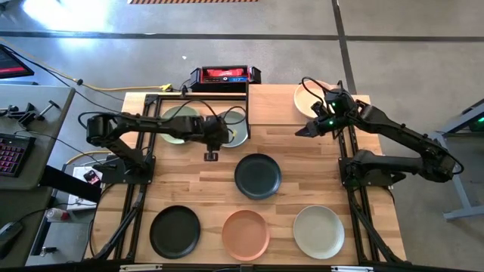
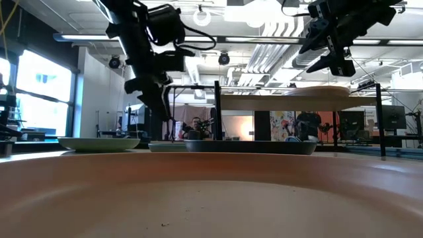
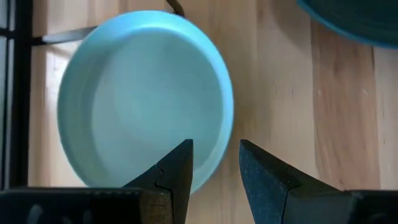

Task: Place and stack plates onto a shelf
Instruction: Stack the gray plate on the orange plate on the shelf

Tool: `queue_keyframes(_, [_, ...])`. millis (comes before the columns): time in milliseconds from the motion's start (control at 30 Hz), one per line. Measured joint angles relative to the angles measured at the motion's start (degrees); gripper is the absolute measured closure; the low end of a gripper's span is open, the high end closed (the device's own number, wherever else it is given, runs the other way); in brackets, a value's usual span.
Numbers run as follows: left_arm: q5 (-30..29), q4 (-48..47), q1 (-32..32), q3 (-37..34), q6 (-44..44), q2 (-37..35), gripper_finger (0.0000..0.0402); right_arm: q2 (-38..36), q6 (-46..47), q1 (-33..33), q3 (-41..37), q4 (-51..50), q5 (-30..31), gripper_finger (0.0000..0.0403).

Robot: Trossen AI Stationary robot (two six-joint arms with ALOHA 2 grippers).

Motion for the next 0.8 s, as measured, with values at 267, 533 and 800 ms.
queue_keyframes(267, [3.1, 1.2, 1.8, -0.1, 5.0, 0.9, 0.0284, 0.0, 0.1, 0.0, 0.0, 0.0, 1.7, 0.0199])
queue_keyframes(533, [3.3, 3.5, 2.2, -0.1, 4.4, 7.3, 0.0284, 0.0, 1.2, 0.0, 0.0, 0.0, 1.7, 0.0199])
queue_keyframes(800, [3.6, 3.7, 2.0, -0.1, 6.1, 10.7, 0.0284, 0.0, 1.2, 0.0, 0.0, 0.0, 1.7, 0.0199])
